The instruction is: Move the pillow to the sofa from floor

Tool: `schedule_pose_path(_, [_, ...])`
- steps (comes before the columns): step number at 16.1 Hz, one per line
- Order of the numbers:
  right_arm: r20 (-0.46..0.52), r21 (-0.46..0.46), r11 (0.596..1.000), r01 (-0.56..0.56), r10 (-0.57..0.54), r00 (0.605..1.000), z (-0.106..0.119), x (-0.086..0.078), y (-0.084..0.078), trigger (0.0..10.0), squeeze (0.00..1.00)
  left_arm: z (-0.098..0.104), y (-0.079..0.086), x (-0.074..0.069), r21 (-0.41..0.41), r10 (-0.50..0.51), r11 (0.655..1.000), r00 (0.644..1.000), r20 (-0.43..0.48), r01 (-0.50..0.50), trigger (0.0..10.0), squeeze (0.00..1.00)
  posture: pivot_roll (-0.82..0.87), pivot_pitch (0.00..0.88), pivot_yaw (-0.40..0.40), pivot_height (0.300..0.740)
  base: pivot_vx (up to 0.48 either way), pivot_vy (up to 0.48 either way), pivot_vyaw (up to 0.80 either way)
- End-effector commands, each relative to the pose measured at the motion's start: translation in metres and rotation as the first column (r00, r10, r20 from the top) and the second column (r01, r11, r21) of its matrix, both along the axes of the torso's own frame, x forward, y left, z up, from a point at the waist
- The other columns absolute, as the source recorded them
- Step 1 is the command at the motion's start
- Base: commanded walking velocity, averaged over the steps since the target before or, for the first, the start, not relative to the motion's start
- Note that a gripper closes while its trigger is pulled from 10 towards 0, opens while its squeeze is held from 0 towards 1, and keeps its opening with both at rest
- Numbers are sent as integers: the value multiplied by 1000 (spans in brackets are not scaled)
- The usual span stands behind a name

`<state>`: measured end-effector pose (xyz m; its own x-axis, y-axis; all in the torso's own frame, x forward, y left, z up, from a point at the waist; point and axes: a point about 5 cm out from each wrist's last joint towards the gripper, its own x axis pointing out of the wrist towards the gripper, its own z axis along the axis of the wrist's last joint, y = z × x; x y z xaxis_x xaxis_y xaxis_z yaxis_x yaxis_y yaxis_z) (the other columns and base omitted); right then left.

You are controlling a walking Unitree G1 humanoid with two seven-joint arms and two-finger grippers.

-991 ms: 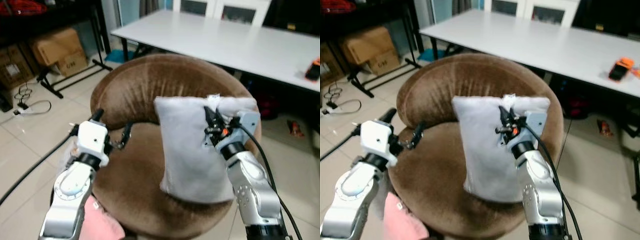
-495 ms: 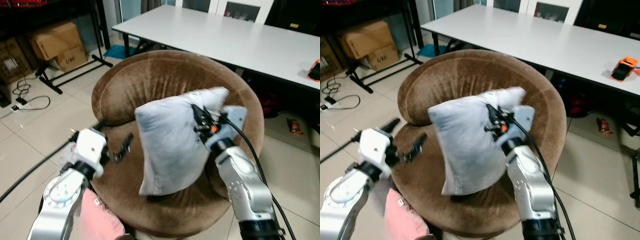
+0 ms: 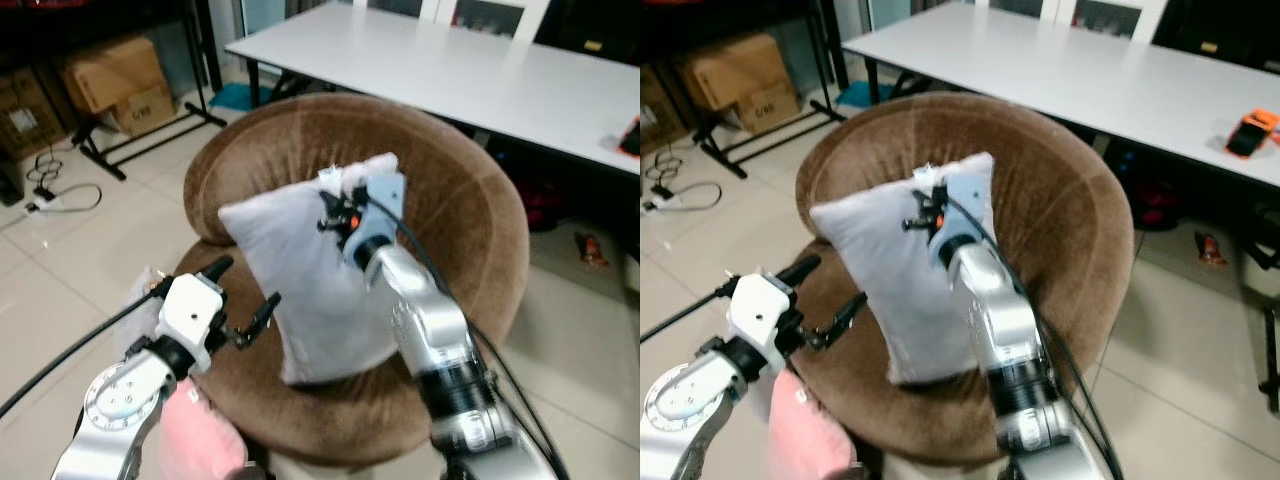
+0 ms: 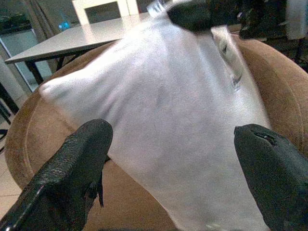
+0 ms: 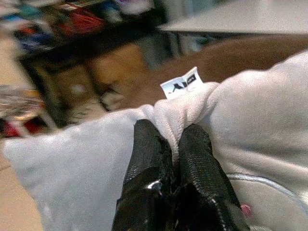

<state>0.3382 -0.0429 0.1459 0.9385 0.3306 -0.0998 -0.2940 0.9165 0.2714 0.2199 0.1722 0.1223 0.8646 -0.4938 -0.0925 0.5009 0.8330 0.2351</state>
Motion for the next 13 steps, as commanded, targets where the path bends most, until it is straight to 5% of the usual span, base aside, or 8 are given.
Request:
schedule_pose_path(1, [7, 74, 993, 91, -91, 996, 17, 13, 10, 10000, 0, 1, -1, -3, 3, -16, 1000, 1000, -11, 16, 10000, 518, 70, 61, -33, 740, 0, 0, 0])
schedule_pose_path(3, [-90, 114, 970, 216, -206, 974, 13, 25, 4, 10000, 0, 0, 0, -8, 5, -10, 1000, 1000, -22, 11, 10000, 522, 81, 75, -46, 740, 0, 0, 0])
schedule_pose_path(6, [-246, 131, 896, 425, -386, 889, 2, 42, -12, 10000, 0, -1, 1, -21, 15, -5, 1000, 999, -48, 6, 10000, 518, 106, 101, -66, 740, 0, 0, 0])
schedule_pose_path(9, [-329, 139, 825, 547, -483, 812, 0, 48, -23, 10000, 0, -1, 3, -31, 23, 4, 1000, 998, -61, -3, 10000, 522, 121, 118, -81, 740, 0, 0, 0])
schedule_pose_path(12, [-345, 131, 822, 554, -487, 803, -3, 48, -19, 10000, 0, 0, 3, -34, 25, 7, 1000, 998, -68, -5, 10000, 518, 124, 123, -86, 740, 0, 0, 0])
schedule_pose_path(13, [-362, 156, 813, 562, -482, 798, -4, 47, -16, 10000, 1000, 0, 2, -34, 26, 8, 1000, 997, -71, -6, 10000, 518, 121, 124, -86, 740, 0, 0, 0])
